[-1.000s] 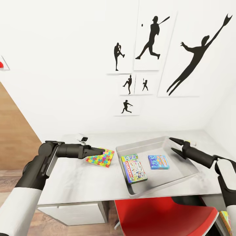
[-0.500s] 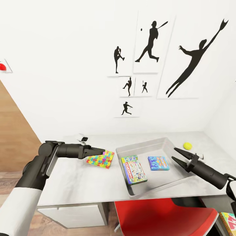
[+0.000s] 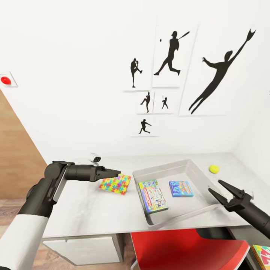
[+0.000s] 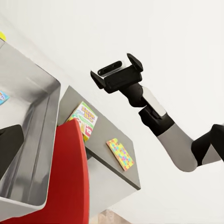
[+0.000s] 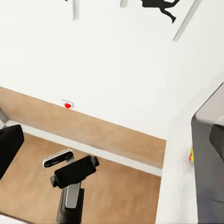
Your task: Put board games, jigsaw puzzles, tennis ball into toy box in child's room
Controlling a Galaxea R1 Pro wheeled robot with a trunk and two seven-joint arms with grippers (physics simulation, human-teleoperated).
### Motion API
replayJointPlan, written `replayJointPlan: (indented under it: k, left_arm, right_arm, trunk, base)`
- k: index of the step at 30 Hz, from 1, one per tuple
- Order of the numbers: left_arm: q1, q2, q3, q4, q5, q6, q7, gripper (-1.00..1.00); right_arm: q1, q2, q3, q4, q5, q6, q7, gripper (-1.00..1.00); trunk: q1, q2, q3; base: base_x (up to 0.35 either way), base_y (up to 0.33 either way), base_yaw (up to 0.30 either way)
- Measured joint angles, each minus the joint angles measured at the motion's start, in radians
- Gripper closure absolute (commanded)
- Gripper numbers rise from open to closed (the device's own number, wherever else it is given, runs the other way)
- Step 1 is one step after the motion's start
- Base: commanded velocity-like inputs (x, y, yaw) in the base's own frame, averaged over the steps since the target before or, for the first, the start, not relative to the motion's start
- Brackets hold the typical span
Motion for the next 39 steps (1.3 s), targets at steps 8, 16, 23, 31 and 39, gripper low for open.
replayJointPlan:
  k: [8, 16, 23, 31, 39]
  left_arm:
    - [0.0, 0.002, 0.0, 0.0, -0.001, 0.0, 0.0, -1.0]
    - [0.0, 0.001, 0.0, 0.0, -0.002, 0.001, 0.0, -1.0]
    - [0.0, 0.001, 0.0, 0.0, -0.002, 0.001, 0.0, -1.0]
    - [0.0, 0.001, 0.0, 0.0, -0.002, 0.001, 0.0, -1.0]
    - [0.0, 0.003, 0.001, 0.0, -0.002, 0.001, 0.0, -1.0]
  right_arm:
    - [0.065, 0.041, -0.002, -0.005, 0.005, -0.102, 0.054, -1.0]
    - [0.069, 0.05, -0.001, -0.007, 0.01, -0.163, 0.075, -1.0]
    - [0.069, 0.05, -0.004, -0.008, 0.012, -0.186, 0.117, -1.0]
    - [0.068, 0.049, -0.005, -0.007, 0.013, -0.187, 0.124, -1.0]
    - [0.069, 0.048, -0.006, -0.007, 0.013, -0.187, 0.124, -1.0]
  trunk:
    - [0.0, 0.0, 0.013]
    - [0.0, 0.0, 0.019]
    - [0.0, 0.0, 0.019]
    - [0.0, 0.0, 0.019]
    - [0.0, 0.0, 0.022]
  base:
    - [0.0, 0.0, 0.0]
    - [0.0, 0.0, 0.0]
    - [0.0, 0.0, 0.0]
    - [-0.009, 0.002, 0.0]
    - [-0.178, 0.111, -0.011]
